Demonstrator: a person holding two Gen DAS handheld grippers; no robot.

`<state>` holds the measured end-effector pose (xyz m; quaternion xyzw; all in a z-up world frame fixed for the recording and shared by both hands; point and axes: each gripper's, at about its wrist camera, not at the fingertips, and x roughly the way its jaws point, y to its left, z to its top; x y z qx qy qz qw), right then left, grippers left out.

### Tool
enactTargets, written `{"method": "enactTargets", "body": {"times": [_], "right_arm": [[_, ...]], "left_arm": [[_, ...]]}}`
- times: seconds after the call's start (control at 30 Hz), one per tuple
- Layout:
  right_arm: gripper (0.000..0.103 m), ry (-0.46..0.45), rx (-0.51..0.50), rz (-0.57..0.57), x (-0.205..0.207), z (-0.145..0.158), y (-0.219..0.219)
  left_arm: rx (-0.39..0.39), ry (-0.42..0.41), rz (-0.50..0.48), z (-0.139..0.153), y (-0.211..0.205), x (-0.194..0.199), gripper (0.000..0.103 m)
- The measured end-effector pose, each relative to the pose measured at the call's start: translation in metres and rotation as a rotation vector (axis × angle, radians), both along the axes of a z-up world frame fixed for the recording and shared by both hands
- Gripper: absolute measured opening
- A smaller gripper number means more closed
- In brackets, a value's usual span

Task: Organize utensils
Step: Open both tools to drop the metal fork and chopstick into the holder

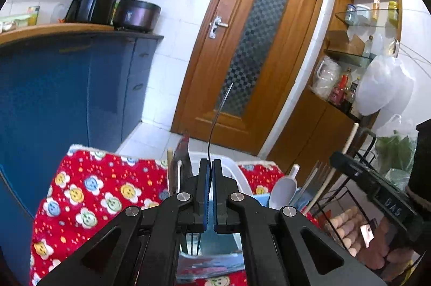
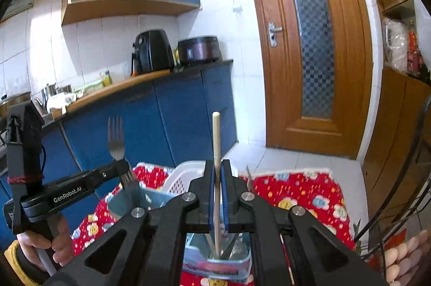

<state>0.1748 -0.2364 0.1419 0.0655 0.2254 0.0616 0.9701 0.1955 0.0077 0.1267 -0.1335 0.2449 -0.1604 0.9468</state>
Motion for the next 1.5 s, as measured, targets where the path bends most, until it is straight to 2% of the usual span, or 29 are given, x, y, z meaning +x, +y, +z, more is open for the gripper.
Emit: {"method": "enactTargets", "body": {"times": [0.3, 0.43, 0.53, 0.67, 0.73, 0.77, 0.8, 0.9, 1.17, 1.5], "right_arm": [[0.008, 0.042, 0.016, 0.033, -0.002, -0.01, 0.002], [0.023, 0.026, 0.012, 0.034, -0.008, -0.006, 0.005], [0.027, 0.011, 0.025, 0.035, -0.012, 0.001, 0.006], [0.032, -0.017, 0.053, 0.036, -0.023, 0.011, 0.003], [0.032, -0.023, 0.055, 0.034, -0.029, 0.015, 0.003], [0.032, -0.027, 0.054, 0.033, -0.032, 0.017, 0.003], [0.032, -0.03, 0.052, 0.033, -0.036, 0.018, 0.004], [0.034, -0.04, 0.043, 0.031, -0.047, 0.023, 0.007], [0.048, -0.045, 0.037, 0.001, -0.075, 0.028, 0.009], [0.056, -0.015, 0.036, 0.007, -0.106, 0.011, 0.02]], "left_arm": [[0.041, 0.021, -0.03, -0.011, -0.005, -0.007, 0.003], [0.062, 0.021, -0.031, -0.011, -0.006, -0.014, 0.003], [0.08, 0.025, -0.031, -0.009, -0.008, -0.02, 0.002], [0.079, 0.025, -0.026, -0.001, -0.006, -0.028, 0.01], [0.074, 0.023, -0.022, 0.002, -0.004, -0.03, 0.02], [0.073, 0.024, -0.021, 0.004, -0.003, -0.032, 0.029], [0.072, 0.023, -0.018, 0.005, -0.002, -0.034, 0.034], [0.069, 0.015, -0.018, 0.009, 0.0, -0.042, 0.034], [0.08, -0.003, -0.01, 0.02, 0.006, -0.068, 0.035], [0.099, 0.007, 0.038, 0.016, 0.013, -0.101, 0.04]]}}
